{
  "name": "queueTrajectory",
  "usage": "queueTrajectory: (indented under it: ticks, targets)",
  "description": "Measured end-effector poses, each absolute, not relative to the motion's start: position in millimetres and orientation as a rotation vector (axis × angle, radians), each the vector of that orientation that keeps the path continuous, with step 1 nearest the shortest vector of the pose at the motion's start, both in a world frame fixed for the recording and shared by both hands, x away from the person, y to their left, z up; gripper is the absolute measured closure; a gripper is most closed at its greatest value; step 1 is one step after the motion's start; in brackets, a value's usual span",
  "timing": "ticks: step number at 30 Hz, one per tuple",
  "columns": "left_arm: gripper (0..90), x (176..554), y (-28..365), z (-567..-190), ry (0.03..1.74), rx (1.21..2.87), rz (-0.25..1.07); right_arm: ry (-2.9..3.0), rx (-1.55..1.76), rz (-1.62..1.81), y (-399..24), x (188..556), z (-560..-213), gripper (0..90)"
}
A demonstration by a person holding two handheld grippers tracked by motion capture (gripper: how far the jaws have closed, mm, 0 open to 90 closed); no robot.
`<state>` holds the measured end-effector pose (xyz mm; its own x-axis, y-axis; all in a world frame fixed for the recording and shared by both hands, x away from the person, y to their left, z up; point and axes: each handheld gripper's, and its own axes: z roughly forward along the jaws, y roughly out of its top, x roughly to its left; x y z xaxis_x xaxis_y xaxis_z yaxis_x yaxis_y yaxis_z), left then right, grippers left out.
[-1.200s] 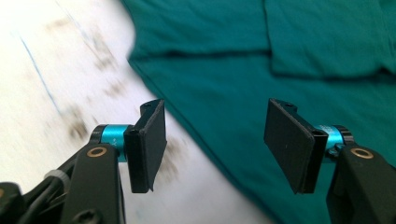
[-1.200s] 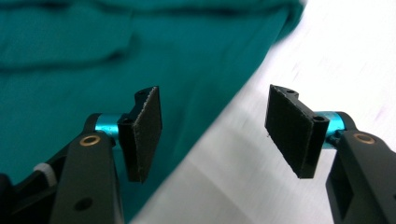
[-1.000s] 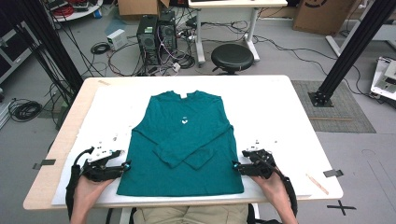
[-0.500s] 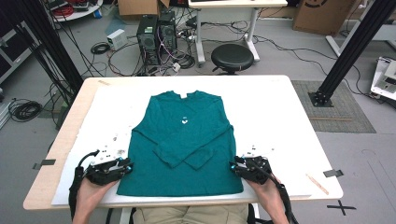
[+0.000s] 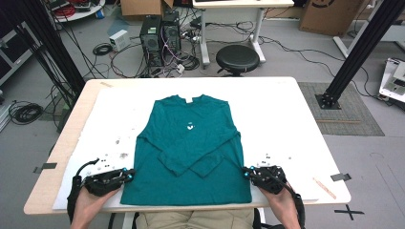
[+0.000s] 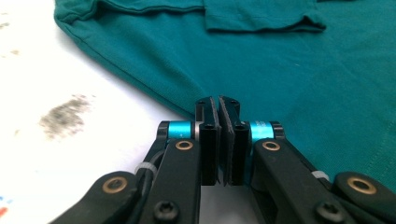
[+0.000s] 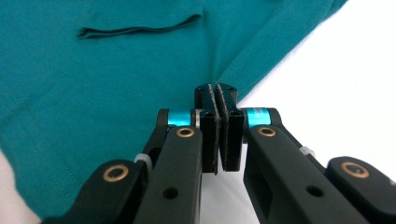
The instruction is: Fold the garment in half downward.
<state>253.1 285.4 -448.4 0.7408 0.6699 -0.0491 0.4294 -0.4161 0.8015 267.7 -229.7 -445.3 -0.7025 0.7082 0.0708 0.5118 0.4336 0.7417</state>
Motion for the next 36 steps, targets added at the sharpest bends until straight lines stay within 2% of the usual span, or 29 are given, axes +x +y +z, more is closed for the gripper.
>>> queueTrajectory:
  ticks: [8, 10, 14, 16, 17, 18, 21, 23, 24, 25, 26, 27, 36]
  targets:
    - [86.4, 229.8, 283.7, -446.6, 0.747, 2.109, 0.235, 2.476, 1.052, 1.158, -243.7, 235.6, -441.4, 89.0]
    - [83.9, 228.1, 284.0, -447.1, 0.747, 2.106, 0.219, 2.481, 1.060, 1.161, -246.0, 230.8, -441.8, 87.4]
    - [60.1, 233.7, 285.9, -444.6, 0.814, 2.047, 0.277, 2.415, 1.086, 1.165, -248.8, 232.3, -441.8, 62.8]
    - [54.1, 239.1, 282.5, -443.9, 0.854, 2.034, 0.327, 2.372, 1.112, 1.161, -248.4, 236.6, -439.6, 58.4]
    - [52.0, 241.6, 279.8, -444.7, 0.870, 2.032, 0.345, 2.340, 1.121, 1.149, -245.9, 240.0, -439.0, 53.0]
    - [51.6, 243.5, 277.8, -445.3, 0.877, 2.039, 0.357, 2.321, 1.129, 1.126, -243.3, 242.9, -439.3, 52.3]
    - [52.0, 249.5, 269.2, -450.6, 0.902, 2.079, 0.380, 2.326, 1.123, 1.076, -234.9, 251.5, -445.7, 54.7]
    - [55.5, 248.7, 266.7, -451.7, 0.893, 2.087, 0.395, 2.354, 1.116, 1.043, -227.7, 252.7, -451.8, 63.8]
    - [60.9, 247.5, 267.7, -451.1, 0.868, 2.094, 0.379, 2.341, 1.100, 1.047, -226.2, 251.8, -453.7, 68.9]
    - [71.9, 246.6, 268.2, -451.2, 0.852, 2.096, 0.368, 2.351, 1.095, 1.071, -225.8, 250.1, -454.0, 77.0]
    - [79.4, 245.2, 268.7, -451.4, 0.832, 2.102, 0.368, 2.356, 1.085, 1.084, -226.3, 250.2, -454.5, 83.2]
    - [83.9, 243.9, 269.1, -451.7, 0.822, 2.100, 0.374, 2.371, 1.092, 1.100, -227.2, 249.5, -454.3, 87.2]
    - [86.0, 233.1, 277.6, -450.7, 0.765, 2.108, 0.243, 2.434, 1.133, 1.167, -246.8, 239.0, -450.7, 88.8]
